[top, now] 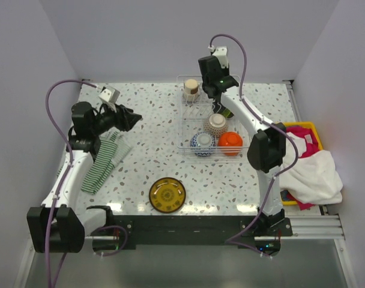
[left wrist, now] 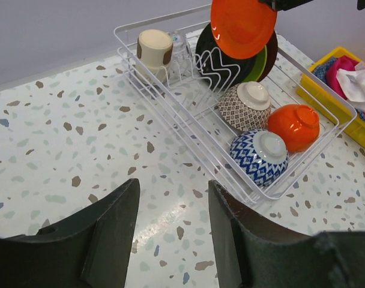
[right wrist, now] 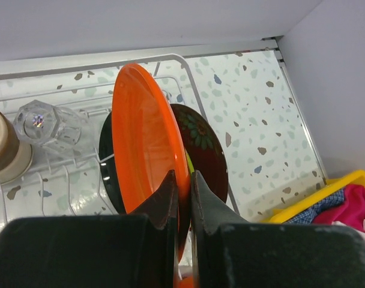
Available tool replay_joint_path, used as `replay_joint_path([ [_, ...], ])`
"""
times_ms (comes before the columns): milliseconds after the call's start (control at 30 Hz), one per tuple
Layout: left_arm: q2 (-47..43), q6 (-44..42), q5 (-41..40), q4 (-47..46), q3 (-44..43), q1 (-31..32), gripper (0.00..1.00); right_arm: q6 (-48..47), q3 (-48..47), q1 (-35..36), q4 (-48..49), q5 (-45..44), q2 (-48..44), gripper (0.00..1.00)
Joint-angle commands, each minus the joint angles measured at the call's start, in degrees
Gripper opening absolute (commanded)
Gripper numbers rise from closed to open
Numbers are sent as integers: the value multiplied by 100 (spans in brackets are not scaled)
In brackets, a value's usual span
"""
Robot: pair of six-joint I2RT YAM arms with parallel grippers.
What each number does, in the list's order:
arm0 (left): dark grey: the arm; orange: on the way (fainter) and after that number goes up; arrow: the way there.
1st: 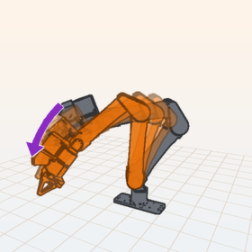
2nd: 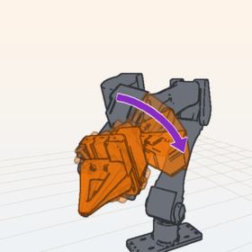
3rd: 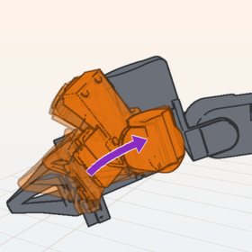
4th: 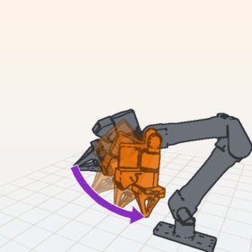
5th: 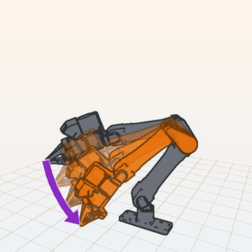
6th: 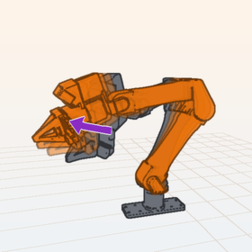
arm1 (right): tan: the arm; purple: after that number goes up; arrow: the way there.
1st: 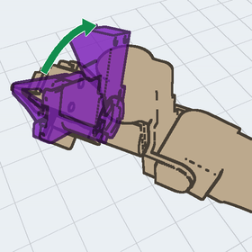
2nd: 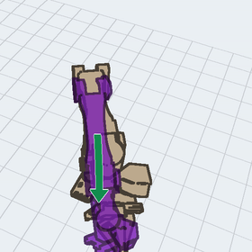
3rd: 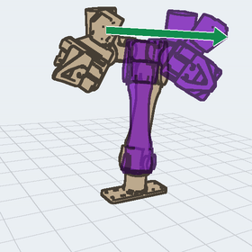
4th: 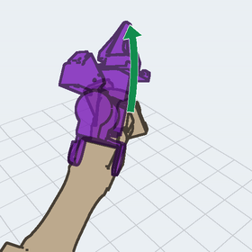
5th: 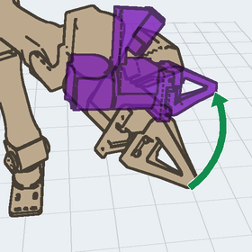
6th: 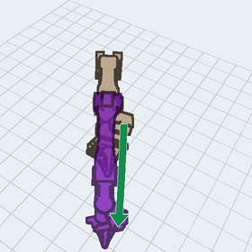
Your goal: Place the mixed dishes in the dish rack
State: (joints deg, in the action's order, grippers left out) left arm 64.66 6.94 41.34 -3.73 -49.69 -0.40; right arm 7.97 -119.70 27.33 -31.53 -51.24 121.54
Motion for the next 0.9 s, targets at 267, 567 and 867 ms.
replay_joint_path([
  [267, 380, -342, -12, 3, -32, -223, 54, 275, -308, -114, -354, 325, 617, 0],
  [567, 477, -632, 146, 232, 275, -197, 55, 425, -229, -132, -854, 633, 679, 10],
  [867, 705, -1474, 427, 855, 636, 181, 58, 416, 26, -123, -1232, 1221, -85, 51],
])
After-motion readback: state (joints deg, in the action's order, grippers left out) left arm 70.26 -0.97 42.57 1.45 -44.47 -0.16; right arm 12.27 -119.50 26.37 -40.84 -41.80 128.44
